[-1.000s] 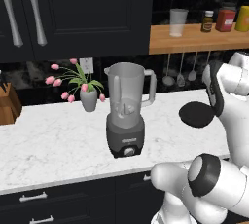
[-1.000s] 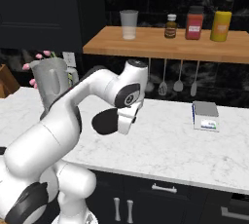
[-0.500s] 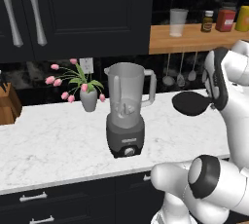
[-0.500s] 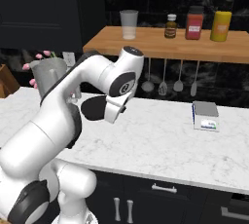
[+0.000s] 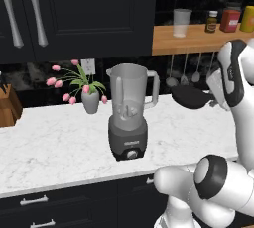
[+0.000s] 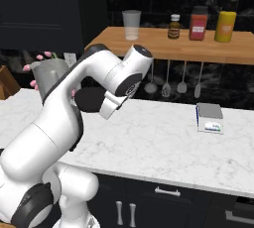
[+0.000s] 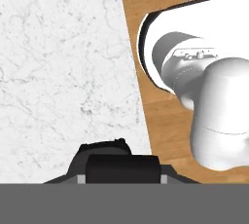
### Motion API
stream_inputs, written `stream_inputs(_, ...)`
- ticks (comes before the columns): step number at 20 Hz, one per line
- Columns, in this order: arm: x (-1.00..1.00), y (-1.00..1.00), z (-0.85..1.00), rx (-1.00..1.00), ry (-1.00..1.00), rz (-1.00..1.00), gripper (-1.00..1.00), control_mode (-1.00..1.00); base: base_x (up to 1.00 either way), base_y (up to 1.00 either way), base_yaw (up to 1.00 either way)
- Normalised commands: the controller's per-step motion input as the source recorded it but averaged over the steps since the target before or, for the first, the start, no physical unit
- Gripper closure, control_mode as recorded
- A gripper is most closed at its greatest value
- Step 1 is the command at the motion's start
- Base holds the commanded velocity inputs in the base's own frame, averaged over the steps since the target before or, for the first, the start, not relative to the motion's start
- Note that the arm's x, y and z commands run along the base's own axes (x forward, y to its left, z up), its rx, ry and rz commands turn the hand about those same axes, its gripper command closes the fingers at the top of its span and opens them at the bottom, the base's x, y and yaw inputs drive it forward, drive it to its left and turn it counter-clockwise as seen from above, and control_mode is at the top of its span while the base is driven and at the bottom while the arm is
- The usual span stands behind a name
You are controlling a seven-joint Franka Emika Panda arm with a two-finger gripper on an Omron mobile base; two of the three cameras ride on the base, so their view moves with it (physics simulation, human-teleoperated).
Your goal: Close the lid blender by securely placing the lid on top.
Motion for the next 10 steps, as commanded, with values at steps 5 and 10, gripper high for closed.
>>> stream_inputs(5, -0.09, 0.33, 0.52, 0.10, -0.07, -0.02, 1.00, -1.00, 0.00, 0.00, 0.00)
stream_inputs(10, -0.11, 0.43, 0.69, 0.02, -0.10, -0.04, 1.00, -1.00, 0.00, 0.00, 0.00)
